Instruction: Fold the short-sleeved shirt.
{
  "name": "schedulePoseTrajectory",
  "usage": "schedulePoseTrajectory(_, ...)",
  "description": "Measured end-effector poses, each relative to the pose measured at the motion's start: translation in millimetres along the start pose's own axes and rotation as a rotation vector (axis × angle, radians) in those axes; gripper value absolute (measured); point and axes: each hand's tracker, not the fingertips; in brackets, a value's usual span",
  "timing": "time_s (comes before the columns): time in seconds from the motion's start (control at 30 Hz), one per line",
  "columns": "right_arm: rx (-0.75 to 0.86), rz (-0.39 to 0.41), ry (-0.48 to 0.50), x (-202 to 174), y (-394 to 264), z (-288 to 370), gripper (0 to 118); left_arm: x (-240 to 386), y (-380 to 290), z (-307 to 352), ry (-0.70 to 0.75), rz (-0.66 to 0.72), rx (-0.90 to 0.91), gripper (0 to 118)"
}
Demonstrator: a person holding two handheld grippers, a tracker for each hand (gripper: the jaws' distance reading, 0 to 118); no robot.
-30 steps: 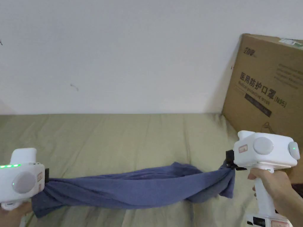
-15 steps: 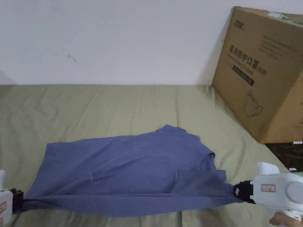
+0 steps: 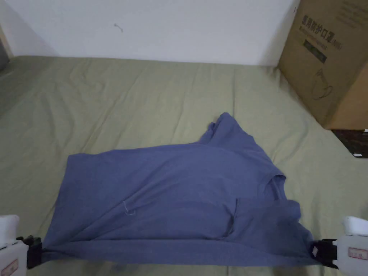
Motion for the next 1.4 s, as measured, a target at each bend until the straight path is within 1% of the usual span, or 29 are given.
schedulePoseTrajectory(0.07,0.011,-0.023,0.012,3.7,8.1,-3.3,2,-2.1,-5.6,3.3,-0.010,0.030,0.006,6)
schedulePoseTrajectory(0.1,0.015,-0.030,0.015,7.8,-11.0,8.8,2,-3.0,-7.0,5.1,-0.012,0.044,0.017,7)
schedulePoseTrajectory(0.13,0.023,-0.033,0.017,9.4,-13.1,11.2,2,-4.0,-7.2,6.4,-0.007,0.047,0.023,12)
schedulePoseTrajectory(0.17,0.034,-0.024,0.015,9.7,-12.0,12.2,2,-4.2,-7.1,7.4,0.007,0.048,0.026,25)
schedulePoseTrajectory(0.2,0.049,-0.004,0.006,9.2,-10.8,13.2,4,-5.6,-5.3,8.1,0.023,0.041,0.014,49)
schedulePoseTrajectory(0.23,0.049,0.012,-0.009,-22.9,-16.1,37.8,21,-7.2,-4.5,8.6,0.027,0.036,-0.003,89)
schedulePoseTrajectory(0.27,0.044,0.040,-0.053,-30.9,-15.8,43.1,46,-8.8,-4.9,10.8,0.028,0.042,-0.001,108)
schedulePoseTrajectory(0.3,0.046,0.057,-0.081,-34.5,-14.8,45.8,69,-9.9,-5.5,14.9,0.022,0.052,0.009,115)
schedulePoseTrajectory(0.33,0.051,0.065,-0.083,-37.5,-14.1,50.0,75,-10.8,-4.0,20.2,0.001,0.064,0.022,113)
schedulePoseTrajectory(0.37,0.063,0.058,-0.072,-65.8,-20.9,71.3,75,-10.8,-0.8,23.6,-0.014,0.080,0.021,113)
schedulePoseTrajectory(0.4,0.074,0.051,-0.056,-76.3,-20.6,81.1,75,-10.1,2.6,26.3,-0.025,0.087,0.014,112)
schedulePoseTrajectory(0.43,0.087,0.043,-0.026,-85.4,-18.9,88.8,74,-8.2,3.9,29.6,-0.039,0.091,0.017,107)
schedulePoseTrajectory(0.47,0.105,0.036,-0.001,-96.6,-17.2,97.4,74,-5.3,7.6,33.0,-0.054,0.094,0.028,96)
schedulePoseTrajectory(0.5,0.132,0.044,0.021,-86.6,-5.3,95.9,70,-1.3,12.5,36.5,-0.061,0.090,0.037,76)
schedulePoseTrajectory(0.53,0.154,0.065,0.032,-95.3,-2.6,101.7,51,3.0,17.1,38.7,-0.062,0.088,0.049,35)
schedulePoseTrajectory(0.57,0.185,0.105,0.018,-107.9,0.2,108.1,20,5.4,19.9,34.8,-0.060,0.087,0.058,7)
schedulePoseTrajectory(0.6,0.199,0.136,-0.012,-120.3,2.6,111.0,0,9.0,23.4,31.4,-0.071,0.076,0.063,0)
schedulePoseTrajectory(0.63,0.209,0.151,-0.042,-107.5,9.6,96.9,0,12.6,25.6,28.6,-0.070,0.073,0.066,0)
schedulePoseTrajectory(0.67,0.212,0.139,-0.032,-109.0,12.1,94.6,0,16.4,28.2,24.3,-0.081,0.076,0.060,0)
schedulePoseTrajectory(0.7,0.180,0.128,0.015,-109.5,15.3,89.0,0,21.5,28.5,18.3,-0.105,0.068,0.027,0)
schedulePoseTrajectory(0.73,0.171,0.083,0.046,-110.8,17.8,85.4,0,24.9,28.9,14.2,-0.106,0.077,0.029,0)
schedulePoseTrajectory(0.77,0.169,0.058,0.045,-108.3,18.3,70.6,0,28.1,31.3,7.8,-0.122,0.085,0.010,0)
schedulePoseTrajectory(0.97,0.148,0.099,0.046,-124.8,46.0,37.7,0,36.4,70.0,-34.8,-0.126,0.048,-0.035,0)
schedulePoseTrajectory(1.2,0.128,0.141,0.064,-150.0,87.0,0.4,0,22.9,169.4,-127.2,-0.073,0.052,-0.062,0)
schedulePoseTrajectory(1.27,0.119,0.134,0.076,-151.5,97.1,-4.8,0,15.9,195.8,-152.5,-0.053,0.092,-0.065,0)
schedulePoseTrajectory(1.3,0.113,0.116,0.110,-151.9,102.4,-6.4,0,11.9,208.9,-166.3,-0.047,0.108,-0.076,4)
schedulePoseTrajectory(1.33,0.120,0.109,0.142,-157.5,98.7,-4.4,0,10.9,218.5,-178.2,-0.028,0.103,-0.087,32)
schedulePoseTrajectory(1.37,0.113,0.102,0.148,-160.3,102.2,-7.1,0,11.9,226.8,-189.8,0.027,0.073,-0.115,64)
schedulePoseTrajectory(1.4,0.114,0.102,0.147,-160.5,104.7,-8.9,0,11.0,232.5,-203.3,0.045,0.040,-0.143,92)
